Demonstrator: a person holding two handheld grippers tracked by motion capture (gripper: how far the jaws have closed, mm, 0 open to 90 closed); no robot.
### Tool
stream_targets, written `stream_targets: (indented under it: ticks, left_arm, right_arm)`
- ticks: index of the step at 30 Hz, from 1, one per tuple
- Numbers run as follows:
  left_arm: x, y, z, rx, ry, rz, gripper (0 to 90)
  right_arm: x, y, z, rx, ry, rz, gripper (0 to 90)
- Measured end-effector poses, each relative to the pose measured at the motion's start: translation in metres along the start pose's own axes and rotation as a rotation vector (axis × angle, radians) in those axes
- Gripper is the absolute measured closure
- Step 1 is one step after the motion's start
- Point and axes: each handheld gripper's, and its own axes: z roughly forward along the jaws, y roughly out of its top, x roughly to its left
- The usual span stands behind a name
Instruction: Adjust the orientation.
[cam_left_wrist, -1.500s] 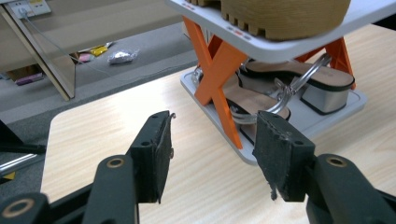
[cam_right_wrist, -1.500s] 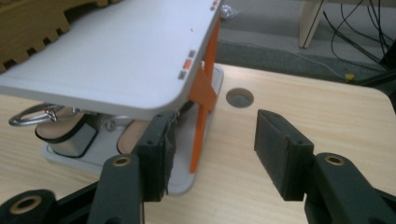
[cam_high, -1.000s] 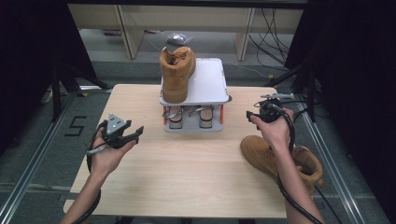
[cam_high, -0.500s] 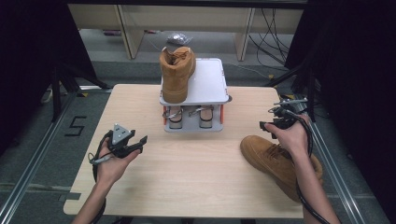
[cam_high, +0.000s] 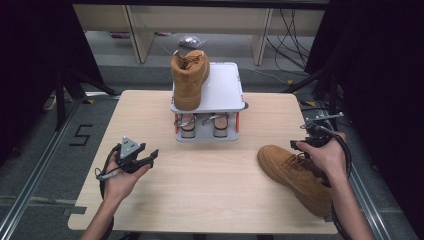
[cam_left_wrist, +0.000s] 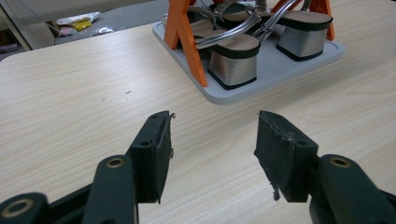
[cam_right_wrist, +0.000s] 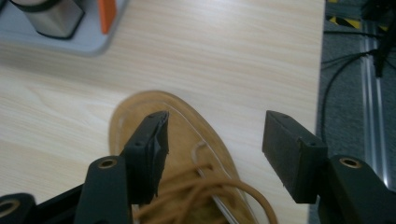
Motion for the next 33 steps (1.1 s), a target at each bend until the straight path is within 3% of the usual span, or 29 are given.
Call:
stream_targets:
  ticks: [7,8,16,23,33]
  left_arm:
    - [-0.001,-0.001,0.001,0.001,0.0,0.001,45.1]
    - [-0.001,-0.001,0.001,-0.002,-0.003,0.002,45.0]
    - [0.0,-0.001,-0.001,-0.007,0.005,-0.005,44.7]
    - [0.0,-0.002,-0.002,-0.003,0.003,-0.003,44.7]
    - [-0.001,-0.003,-0.001,0.001,0.004,-0.005,44.4]
  right_arm:
    - [-0.015,-0.012,-0.004,0.028,-0.027,-0.011,41.0]
    - [-0.016,-0.012,-0.005,0.037,-0.018,0.009,40.9]
    - [-0.026,-0.02,-0.013,0.058,-0.035,-0.022,41.0]
    - [-0.029,-0.026,-0.022,0.131,-0.029,0.011,41.1]
    - [-0.039,-0.041,-0.022,0.189,-0.023,-0.006,43.6]
